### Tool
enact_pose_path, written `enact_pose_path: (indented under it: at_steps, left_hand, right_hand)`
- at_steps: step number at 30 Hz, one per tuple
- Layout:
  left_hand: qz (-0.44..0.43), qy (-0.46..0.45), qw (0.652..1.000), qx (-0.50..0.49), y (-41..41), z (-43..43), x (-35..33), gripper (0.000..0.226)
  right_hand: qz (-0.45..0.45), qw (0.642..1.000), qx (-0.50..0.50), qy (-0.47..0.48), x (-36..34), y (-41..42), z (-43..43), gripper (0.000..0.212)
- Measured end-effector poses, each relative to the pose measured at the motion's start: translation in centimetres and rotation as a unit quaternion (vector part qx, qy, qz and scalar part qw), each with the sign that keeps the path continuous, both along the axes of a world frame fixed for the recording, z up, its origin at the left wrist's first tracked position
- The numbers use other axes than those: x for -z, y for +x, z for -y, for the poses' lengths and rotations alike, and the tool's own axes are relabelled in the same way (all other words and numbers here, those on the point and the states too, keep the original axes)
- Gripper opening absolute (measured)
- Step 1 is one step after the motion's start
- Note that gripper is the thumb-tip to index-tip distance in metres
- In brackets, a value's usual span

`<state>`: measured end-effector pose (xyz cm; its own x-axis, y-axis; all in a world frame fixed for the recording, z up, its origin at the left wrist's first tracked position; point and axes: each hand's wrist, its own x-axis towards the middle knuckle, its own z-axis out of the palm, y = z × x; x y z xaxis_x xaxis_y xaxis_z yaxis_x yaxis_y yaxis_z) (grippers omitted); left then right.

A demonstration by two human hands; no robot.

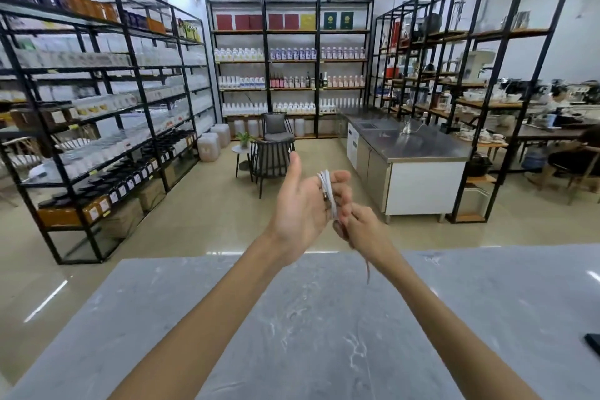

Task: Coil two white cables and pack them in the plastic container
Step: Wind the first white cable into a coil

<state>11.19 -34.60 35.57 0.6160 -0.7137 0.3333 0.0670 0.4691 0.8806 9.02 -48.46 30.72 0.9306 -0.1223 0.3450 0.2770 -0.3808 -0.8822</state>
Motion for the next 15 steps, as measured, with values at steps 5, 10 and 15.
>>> enact_pose_path:
  at_steps: [5, 10, 15]
  left_hand:
    - [0.014, 0.025, 0.980, -0.195, 3.9, 0.2, -0.7, 0.075]
    - [0.163, 0.175, 0.966, -0.097, 1.6, 1.1, 2.5, 0.079]
    - [0.153, 0.079, 0.984, -0.039, -1.5, 2.9, 1.7, 0.080]
  right_hand:
    - [-0.061, 0.977, -0.059, -0.194, 4.5, -7.0, -1.7, 0.045]
    - [0.282, 0.852, 0.175, -0.406, -6.0, -7.8, 2.1, 0.027]
    - [0.147, 0.918, 0.175, -0.325, -10.3, -1.5, 4.3, 0.023]
